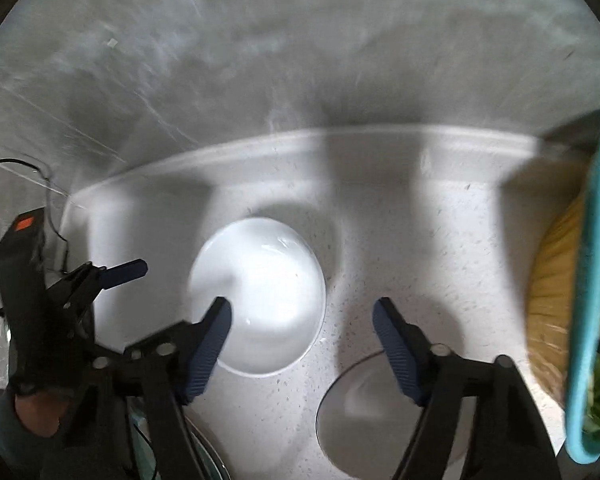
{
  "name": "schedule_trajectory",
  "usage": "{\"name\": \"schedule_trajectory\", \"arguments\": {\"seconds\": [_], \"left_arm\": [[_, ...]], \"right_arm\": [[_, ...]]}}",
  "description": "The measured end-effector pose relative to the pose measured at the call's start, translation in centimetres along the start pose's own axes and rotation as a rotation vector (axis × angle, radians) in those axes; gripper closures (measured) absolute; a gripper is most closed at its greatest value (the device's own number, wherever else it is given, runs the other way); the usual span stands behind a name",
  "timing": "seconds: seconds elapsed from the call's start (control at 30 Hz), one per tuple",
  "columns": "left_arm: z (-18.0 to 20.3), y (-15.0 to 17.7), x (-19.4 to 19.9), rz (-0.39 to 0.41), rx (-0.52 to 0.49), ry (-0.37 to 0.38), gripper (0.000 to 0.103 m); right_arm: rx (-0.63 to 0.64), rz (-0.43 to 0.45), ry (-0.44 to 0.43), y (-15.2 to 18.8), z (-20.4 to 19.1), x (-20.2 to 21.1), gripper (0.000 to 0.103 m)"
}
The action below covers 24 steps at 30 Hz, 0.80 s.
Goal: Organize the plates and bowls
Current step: 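Move both grippers to the small plain white bowl, then close both grippers on the small white bowl's rim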
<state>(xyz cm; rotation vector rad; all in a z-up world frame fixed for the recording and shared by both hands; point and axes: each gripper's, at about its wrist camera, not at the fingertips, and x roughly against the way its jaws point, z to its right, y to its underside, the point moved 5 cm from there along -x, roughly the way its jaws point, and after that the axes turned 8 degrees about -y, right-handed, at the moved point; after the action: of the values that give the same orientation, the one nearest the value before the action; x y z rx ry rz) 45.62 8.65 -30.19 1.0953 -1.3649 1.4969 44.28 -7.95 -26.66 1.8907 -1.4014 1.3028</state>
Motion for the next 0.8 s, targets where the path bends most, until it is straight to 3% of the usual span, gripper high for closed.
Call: {"name": "schedule_trajectory", "arguments": {"seconds": [0.13, 0.27, 0.4, 0.43, 0.5, 0.57, 0.6, 0.63, 0.8], "left_arm": [[-0.9, -1.1, -1.9, -0.007, 0.012, -0.011, 0.015], [-1.1, -1.6, -3.3, -0.011, 0.014, -0.001, 0.043], [-1.2, -1.8, -4.1, -0.015, 0.011, 0.003, 0.049], [-1.3, -2.1, -4.3, -0.012, 0.009, 0.015, 0.053], [-1.2, -2.5, -4.5, -0.007, 0.017, 0.030, 0.077], [-0.4, -2.6, -4.5, 0.002, 0.003, 0.035, 0.089], [0.0, -2.8, -4.5, 0.003, -0.008, 0.029, 0.095], [0.3, -3.0, -4.7, -0.002, -0.022, 0.020, 0.095], [0.6, -2.9, -4.7, -0.010, -0.003, 0.027, 0.095]], "right_arm": [[0.012, -0.038, 0.042, -0.2, 0.2, -1.8, 0.041], [0.005, -0.069, 0.052, -0.6, 0.3, -3.5, 0.041], [-0.004, -0.101, 0.078, 0.0, 0.5, -4.8, 0.043], [-0.009, -0.106, 0.076, 0.1, 0.6, -5.1, 0.046], [-0.001, -0.118, 0.075, 0.2, 0.6, -5.5, 0.059], [0.018, -0.128, 0.090, 0.2, 0.2, -6.0, 0.084], [0.023, -0.134, 0.079, 0.3, 0.0, -6.2, 0.087], [0.023, -0.138, 0.079, 0.5, 0.0, -6.3, 0.092], [0.014, -0.128, 0.072, 0.6, -0.2, -6.3, 0.093]]}}
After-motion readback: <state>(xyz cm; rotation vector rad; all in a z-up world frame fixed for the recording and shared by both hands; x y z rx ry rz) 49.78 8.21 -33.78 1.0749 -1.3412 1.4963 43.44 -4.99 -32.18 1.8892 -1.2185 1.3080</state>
